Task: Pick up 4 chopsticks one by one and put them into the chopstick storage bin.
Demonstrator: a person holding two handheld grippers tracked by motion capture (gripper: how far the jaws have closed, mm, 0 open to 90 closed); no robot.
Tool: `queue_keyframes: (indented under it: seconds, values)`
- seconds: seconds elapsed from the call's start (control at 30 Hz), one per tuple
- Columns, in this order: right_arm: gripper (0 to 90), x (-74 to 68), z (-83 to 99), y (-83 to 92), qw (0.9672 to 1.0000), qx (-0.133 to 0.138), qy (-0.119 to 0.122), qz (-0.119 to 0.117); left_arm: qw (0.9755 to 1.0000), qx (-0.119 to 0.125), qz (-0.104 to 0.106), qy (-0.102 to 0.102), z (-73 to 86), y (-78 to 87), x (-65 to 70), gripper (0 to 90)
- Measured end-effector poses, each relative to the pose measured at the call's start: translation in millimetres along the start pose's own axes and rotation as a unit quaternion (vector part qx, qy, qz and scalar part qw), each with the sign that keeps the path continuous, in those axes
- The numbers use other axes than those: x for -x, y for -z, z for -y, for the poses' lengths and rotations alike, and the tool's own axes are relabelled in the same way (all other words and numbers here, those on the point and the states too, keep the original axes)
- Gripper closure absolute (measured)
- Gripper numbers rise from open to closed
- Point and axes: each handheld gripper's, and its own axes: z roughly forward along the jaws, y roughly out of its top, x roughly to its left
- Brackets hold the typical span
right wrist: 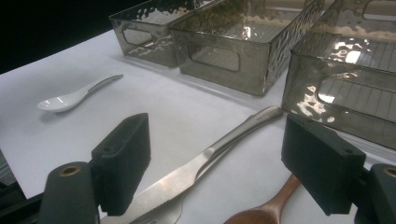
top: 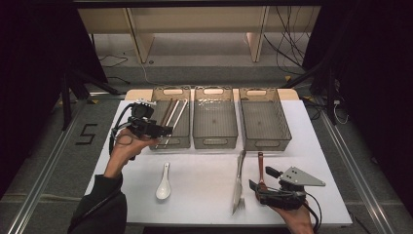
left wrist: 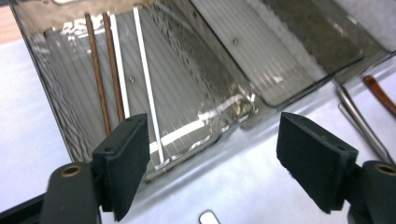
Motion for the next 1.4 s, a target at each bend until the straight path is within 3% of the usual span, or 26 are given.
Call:
queue_keyframes:
  seconds: [0.13,0.37,0.9,1.4]
  values:
    - [24.6,0.1,0.2,-0.4,1.0,0.0,0.0,-0.001,1.0,0.002,0.0,-0.004,7.1,1.6,2.2,24.4]
    - [24.5,1.3,0.4,0.1,1.0,0.001,-0.001,0.0,0.9997,0.023,-0.007,0.008,19.3,9.6,2.2,23.9]
    - [24.6,6.1,1.0,-2.0,1.0,-0.004,-0.007,0.005,0.9994,-0.021,-0.019,0.017,57.0,-2.7,10.3,21.8]
    - [24.6,4.9,0.1,-1.5,1.0,-0.002,-0.006,0.007,0.9967,-0.073,-0.025,0.025,81.6,-24.7,15.0,20.5]
